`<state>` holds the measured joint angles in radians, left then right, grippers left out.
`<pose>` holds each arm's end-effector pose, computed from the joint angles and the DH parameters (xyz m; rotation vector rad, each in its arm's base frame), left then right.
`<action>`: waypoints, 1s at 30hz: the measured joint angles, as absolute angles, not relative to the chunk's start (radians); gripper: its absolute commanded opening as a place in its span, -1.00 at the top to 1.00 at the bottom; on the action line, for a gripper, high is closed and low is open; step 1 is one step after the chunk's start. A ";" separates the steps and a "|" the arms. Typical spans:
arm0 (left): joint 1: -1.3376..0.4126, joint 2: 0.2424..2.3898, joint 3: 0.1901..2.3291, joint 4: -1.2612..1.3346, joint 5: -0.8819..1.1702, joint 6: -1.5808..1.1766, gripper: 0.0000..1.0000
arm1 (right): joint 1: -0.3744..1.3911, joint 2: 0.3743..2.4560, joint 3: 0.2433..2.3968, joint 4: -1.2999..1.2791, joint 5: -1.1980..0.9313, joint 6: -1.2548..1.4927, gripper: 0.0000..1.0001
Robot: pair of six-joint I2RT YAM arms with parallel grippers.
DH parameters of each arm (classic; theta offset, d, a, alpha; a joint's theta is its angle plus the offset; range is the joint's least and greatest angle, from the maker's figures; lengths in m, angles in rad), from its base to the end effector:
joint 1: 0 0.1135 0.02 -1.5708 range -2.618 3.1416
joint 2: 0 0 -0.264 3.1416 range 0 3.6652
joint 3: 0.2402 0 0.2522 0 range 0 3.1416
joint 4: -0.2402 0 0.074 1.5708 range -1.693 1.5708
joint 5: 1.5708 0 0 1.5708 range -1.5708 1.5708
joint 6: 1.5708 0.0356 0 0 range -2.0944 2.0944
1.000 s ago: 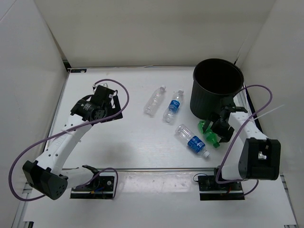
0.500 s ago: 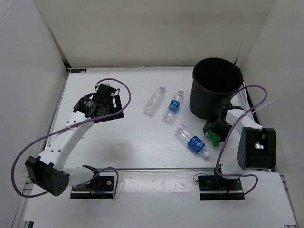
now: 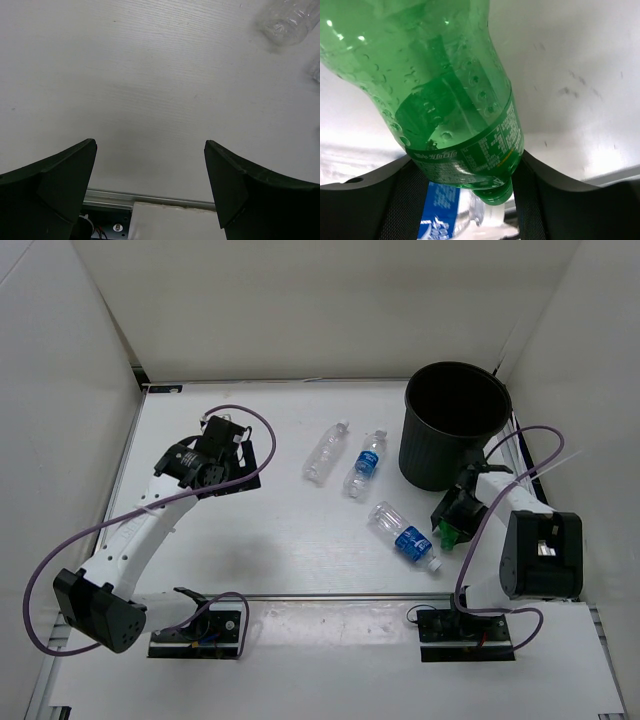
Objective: Put the plastic bottles in the bin
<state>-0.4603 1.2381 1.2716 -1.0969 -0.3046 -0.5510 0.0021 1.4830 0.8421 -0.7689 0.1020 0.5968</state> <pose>0.2100 -0.0922 0.3368 -0.2174 2.5476 0.0222 0.2466 -0.0031 0.1701 0.8780 2.8236 -0.0739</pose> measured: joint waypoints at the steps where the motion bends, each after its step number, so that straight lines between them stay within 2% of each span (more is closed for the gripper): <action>1: -0.460 1.238 1.269 -1.094 -0.303 -0.552 -1.00 | 0.002 1.473 0.837 -0.783 0.101 0.606 1.00; 8: -0.460 1.217 1.233 -1.071 -0.289 -0.563 -1.00 | 0.029 1.364 0.819 -0.897 0.090 0.664 1.00; 12: -0.460 1.216 1.225 -1.059 -0.280 -0.566 -1.00 | 0.051 1.285 0.878 -1.006 0.089 0.706 1.00; 21: -0.460 1.214 1.199 -1.020 -0.252 -0.566 -1.00 | 0.060 1.097 1.174 -1.231 0.043 0.832 1.00; 30: -0.460 1.214 1.186 -1.008 -0.226 -0.566 -1.00 | 0.080 1.071 1.522 -1.337 0.046 0.927 1.00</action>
<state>-0.4603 1.2144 1.1858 -1.0080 -0.2260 -0.5659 0.0799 1.0714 1.5223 -1.3369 0.0456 0.9272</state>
